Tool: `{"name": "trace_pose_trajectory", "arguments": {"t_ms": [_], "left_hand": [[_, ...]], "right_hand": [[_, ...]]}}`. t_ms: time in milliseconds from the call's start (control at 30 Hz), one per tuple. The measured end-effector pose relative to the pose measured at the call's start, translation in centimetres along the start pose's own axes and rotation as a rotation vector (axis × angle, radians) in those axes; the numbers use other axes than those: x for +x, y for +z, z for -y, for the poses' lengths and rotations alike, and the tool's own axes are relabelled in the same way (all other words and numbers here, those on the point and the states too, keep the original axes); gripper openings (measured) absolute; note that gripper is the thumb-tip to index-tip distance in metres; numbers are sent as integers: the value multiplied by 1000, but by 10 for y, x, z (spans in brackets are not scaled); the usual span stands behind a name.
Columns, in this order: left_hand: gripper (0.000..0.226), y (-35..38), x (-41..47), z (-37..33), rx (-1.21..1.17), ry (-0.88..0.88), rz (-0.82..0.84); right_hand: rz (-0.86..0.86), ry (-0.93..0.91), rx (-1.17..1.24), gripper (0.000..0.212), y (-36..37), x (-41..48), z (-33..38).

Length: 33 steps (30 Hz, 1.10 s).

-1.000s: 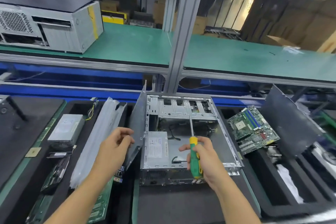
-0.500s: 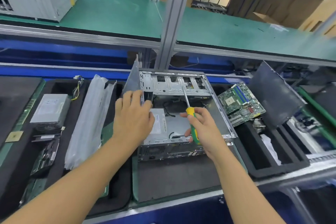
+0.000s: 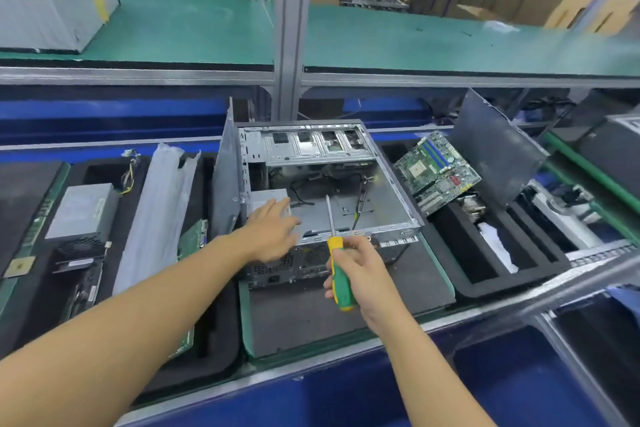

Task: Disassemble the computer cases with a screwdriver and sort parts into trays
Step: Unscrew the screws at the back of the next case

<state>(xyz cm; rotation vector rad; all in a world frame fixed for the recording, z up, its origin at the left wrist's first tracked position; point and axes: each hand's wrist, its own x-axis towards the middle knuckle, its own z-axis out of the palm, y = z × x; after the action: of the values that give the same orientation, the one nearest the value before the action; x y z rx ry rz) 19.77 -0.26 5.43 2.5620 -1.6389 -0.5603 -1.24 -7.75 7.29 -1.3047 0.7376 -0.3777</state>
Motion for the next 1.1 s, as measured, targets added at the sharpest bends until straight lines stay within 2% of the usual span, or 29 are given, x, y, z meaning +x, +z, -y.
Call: {"name": "trace_pose_trajectory", "arguments": {"t_ms": [133,267,400,533,1100], "left_hand": [[43,7,-2,8,42,24,-1],[69,15,-11,11,163,88,-23],[63,29,-15,12,202,137,-218],[54,36,-13,14,233,157,-307],[47,41,-7,21,220,183,-387]], "right_hand": [[47,42,-80,15,-10,-17,-19],[79,80,-157,13,-8,-30,-40],[52,104,-171,15,2,-45,-65],[8,110,-173,17,15,-50,-78],[-123,94,-185,19,34,-42,-77]]}}
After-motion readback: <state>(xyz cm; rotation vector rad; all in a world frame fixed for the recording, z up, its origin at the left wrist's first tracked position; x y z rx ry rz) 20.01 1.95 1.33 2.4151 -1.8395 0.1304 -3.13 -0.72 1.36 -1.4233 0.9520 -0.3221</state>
